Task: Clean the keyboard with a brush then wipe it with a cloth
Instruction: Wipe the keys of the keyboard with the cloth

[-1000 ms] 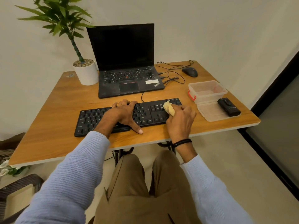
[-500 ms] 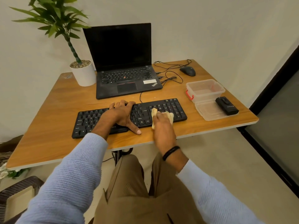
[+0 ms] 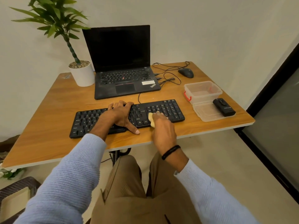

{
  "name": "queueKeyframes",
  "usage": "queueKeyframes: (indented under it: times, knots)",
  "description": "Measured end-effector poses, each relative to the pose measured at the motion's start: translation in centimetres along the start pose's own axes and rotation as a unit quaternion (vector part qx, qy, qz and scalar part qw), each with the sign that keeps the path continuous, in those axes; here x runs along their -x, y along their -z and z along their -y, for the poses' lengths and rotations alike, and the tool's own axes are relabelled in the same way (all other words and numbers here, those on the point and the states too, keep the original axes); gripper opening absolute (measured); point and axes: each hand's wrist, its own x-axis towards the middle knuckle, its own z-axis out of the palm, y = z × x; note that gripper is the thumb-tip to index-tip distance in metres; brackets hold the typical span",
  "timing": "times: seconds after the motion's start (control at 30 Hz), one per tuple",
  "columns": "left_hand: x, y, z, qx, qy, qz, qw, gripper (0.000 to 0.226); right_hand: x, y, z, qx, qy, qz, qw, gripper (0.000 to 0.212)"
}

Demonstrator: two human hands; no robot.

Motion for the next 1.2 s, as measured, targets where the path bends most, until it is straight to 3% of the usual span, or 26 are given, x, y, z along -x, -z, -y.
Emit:
queueKeyframes:
  times: [0.07,0.2,0.33,0.47,0.63,0.7,0.83,1.0,1.1,1.2]
  knots:
    - [0.0,-0.1,0.0,0.0,0.002,0.002,1.0,0.14,0.5,-0.2,0.7,0.026,0.005,0.001,1.0,0.049]
    - [-0.3,-0.1,0.3,-0.003,0.002,0.001,1.0,0.14,2.0,1.5,0.6,-0.026,0.077,0.119,0.99,0.039]
    - [-0.3,0.0,0.1,-0.001,-0.002,0.007,1.0,0.141,-1.3,3.9,-1.6,-0.061,-0.012,-0.003,0.998,0.041]
    - [0.0,0.1,0.1,0.006,0.002,0.006,1.0,0.143,-6.3,4.0,-3.7,0.02,-0.064,-0.065,0.996,0.041]
    - [0.0,-0.3,0.2,0.0,-0.005,-0.002,1.0,0.142,-5.1,1.5,-2.4,0.16,0.019,0.04,0.986,0.031]
    - [-0.1,-0.4,0.3,-0.001,-0.006,-0.005,1.0,0.143,-5.7,2.3,-2.9,0.139,0.008,0.067,0.988,0.032]
    - [-0.1,-0.3,0.2,0.001,-0.005,-0.003,1.0,0.142,-6.5,2.9,-3.6,0.151,-0.016,0.039,0.988,0.036]
    - [-0.3,-0.4,0.4,0.007,-0.004,0.002,1.0,0.145,-7.8,4.3,-4.0,0.133,0.023,0.139,0.981,0.028]
    - [-0.3,-0.4,0.3,0.005,-0.004,0.001,1.0,0.145,-10.6,5.1,-4.7,0.082,-0.036,0.034,0.995,0.014]
    - [-0.3,-0.5,0.4,0.009,-0.001,-0.001,1.0,0.146,-12.8,4.1,-4.6,0.1,-0.035,-0.064,0.992,0.025]
